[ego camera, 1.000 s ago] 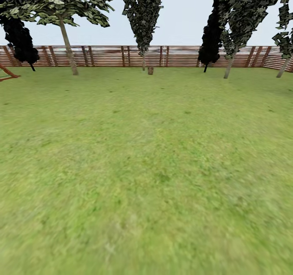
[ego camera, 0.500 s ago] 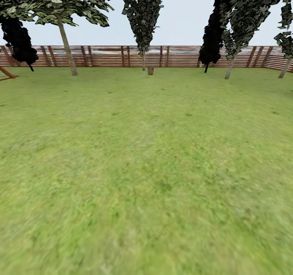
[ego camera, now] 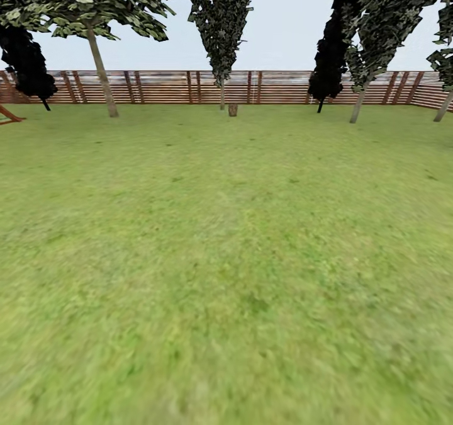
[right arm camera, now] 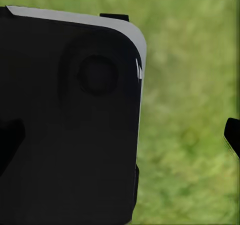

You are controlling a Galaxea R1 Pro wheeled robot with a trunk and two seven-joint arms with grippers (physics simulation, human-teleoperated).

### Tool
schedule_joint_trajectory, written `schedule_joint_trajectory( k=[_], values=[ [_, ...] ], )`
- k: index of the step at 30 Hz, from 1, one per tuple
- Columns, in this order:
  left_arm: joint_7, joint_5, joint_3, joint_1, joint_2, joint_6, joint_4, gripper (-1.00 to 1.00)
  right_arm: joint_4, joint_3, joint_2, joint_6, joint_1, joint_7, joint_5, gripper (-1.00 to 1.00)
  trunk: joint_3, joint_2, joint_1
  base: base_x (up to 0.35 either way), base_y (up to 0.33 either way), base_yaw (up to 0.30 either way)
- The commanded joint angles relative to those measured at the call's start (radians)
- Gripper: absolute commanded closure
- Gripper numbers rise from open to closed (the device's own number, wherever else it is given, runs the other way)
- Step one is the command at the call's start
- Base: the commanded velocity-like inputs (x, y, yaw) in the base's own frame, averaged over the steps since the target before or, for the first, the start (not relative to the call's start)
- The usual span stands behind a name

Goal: Take the three Easter eggs out of the wicker basket on the lawn in the garden, then place them on the lawn next to a single tree (choose any tree) so that all three eggs are next to the same tree and none are left in the basket.

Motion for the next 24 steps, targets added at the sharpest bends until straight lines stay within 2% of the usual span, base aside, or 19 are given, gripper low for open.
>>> schedule_joint_trajectory(
  k=[1,17,24],
  values=[
    [0.000,0.001,0.001,0.001,0.000,-0.002,-0.002,-1.00,0.001,0.001,0.000,-0.003,0.000,0.000,0.003,-1.00,-0.001,0.000,0.001,0.326,0.000,0.000],
    [0.000,0.001,0.000,0.001,-0.001,-0.001,-0.002,-1.00,-0.002,0.000,0.003,-0.004,-0.001,0.000,0.005,-1.00,-0.001,0.000,0.001,0.326,0.000,0.001],
    [0.000,0.001,0.000,0.001,-0.001,-0.001,-0.002,-1.00,-0.002,0.000,0.003,-0.004,-0.001,0.000,0.005,-1.00,-0.003,0.000,0.001,0.327,0.000,0.185]
  ],
)
